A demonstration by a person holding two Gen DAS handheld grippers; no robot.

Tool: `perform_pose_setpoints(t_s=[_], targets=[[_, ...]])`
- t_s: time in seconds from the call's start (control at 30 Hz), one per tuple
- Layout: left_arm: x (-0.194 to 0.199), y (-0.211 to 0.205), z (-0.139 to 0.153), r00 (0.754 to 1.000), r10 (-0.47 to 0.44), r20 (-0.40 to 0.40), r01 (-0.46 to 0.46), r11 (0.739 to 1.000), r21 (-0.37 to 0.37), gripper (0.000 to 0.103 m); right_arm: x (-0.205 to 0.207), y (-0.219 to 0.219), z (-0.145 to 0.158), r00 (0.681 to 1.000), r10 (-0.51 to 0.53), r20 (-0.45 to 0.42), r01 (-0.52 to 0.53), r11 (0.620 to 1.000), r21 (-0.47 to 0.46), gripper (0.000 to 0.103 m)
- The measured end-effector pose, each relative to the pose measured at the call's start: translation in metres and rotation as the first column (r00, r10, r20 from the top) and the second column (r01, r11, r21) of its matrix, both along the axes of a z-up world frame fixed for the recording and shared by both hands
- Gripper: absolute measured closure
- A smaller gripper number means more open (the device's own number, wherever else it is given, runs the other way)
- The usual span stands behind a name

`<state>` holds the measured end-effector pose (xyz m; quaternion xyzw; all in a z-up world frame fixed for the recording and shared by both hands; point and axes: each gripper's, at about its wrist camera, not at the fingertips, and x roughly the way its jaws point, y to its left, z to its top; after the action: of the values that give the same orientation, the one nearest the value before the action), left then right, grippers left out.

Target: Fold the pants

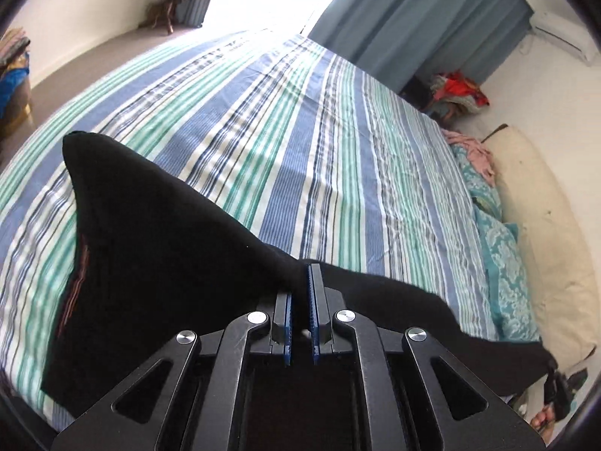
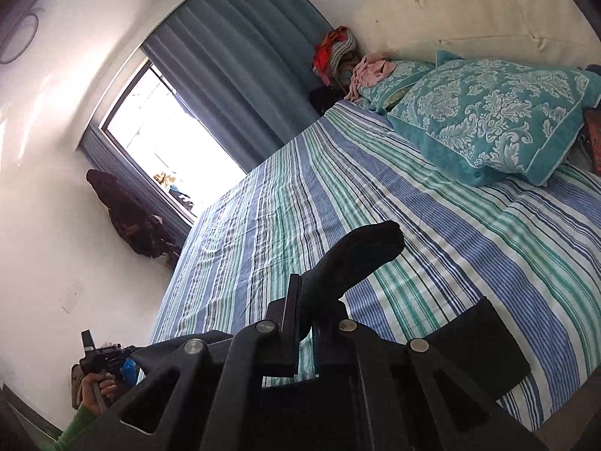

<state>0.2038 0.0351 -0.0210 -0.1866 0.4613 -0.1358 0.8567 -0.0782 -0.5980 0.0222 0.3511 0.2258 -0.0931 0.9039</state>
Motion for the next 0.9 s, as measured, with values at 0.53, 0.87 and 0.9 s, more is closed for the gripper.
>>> perform_pose_setpoints(t_s=[0.53,0.87,0.9], targets=[[-0.124,-0.007,-0.124,0.966,-0.003,-0.259,0.016,0.999,0.048,0.098,-0.044,-0.051,-0.187,0.858,-0.054,-0.511,0.111,0.99,0.083,0.098],[-0.14,-0.009,-0.124,0.967,-0.036,-0.254,0.059,0.995,0.081,0.098,-0.027,-0.049,-0.185,0.806,-0.025,-0.591,-0.023,0.997,-0.073,0.098],[-0.14,-0.009,-0.121,0.968,-0.041,-0.247,0.063,0.995,0.082,0.098,-0.03,-0.049,-0.184,0.817,-0.031,-0.576,-0.015,0.997,-0.076,0.098]])
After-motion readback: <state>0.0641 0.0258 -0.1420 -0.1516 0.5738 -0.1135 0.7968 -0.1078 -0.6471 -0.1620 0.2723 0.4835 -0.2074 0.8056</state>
